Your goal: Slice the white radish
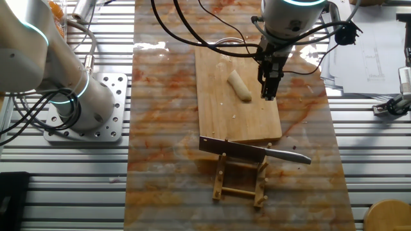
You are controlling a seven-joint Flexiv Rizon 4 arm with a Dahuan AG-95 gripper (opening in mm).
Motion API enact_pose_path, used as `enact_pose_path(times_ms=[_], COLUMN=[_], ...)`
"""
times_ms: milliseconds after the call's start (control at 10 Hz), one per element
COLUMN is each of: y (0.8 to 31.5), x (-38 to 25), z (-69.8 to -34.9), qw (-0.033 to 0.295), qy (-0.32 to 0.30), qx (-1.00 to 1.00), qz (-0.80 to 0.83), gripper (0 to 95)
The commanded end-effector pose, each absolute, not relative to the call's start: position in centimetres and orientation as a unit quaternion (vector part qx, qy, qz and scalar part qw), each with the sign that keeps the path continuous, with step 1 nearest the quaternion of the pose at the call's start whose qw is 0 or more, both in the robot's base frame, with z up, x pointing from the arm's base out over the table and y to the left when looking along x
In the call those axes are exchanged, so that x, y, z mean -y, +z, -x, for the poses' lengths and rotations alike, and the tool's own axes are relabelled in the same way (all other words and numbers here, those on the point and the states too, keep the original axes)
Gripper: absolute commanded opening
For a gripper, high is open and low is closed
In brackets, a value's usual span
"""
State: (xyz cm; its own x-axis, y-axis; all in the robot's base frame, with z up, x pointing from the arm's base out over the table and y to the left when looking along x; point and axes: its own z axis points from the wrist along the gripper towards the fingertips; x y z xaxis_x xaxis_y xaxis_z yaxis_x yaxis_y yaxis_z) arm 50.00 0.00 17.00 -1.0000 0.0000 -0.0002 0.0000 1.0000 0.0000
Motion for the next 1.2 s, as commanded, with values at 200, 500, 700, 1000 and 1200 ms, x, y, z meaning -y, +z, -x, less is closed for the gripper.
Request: enact_pose_path(times_ms=[200,500,700,1000,1200], y=[16.9,15.6,15.4,15.1,14.6], x=[-1.9,-5.1,-5.4,-4.9,-0.2], z=[-49.5,-47.9,-47.7,-47.8,-48.1], qw=[-0.011,-0.007,-0.010,-0.009,-0.002], qy=[-0.008,-0.007,-0.005,-0.016,-0.031], qx=[-0.998,-0.998,-0.998,-0.999,-0.998], qz=[0.053,0.055,0.063,0.049,0.049], gripper=[0.0,0.0,0.0,0.0,0.0])
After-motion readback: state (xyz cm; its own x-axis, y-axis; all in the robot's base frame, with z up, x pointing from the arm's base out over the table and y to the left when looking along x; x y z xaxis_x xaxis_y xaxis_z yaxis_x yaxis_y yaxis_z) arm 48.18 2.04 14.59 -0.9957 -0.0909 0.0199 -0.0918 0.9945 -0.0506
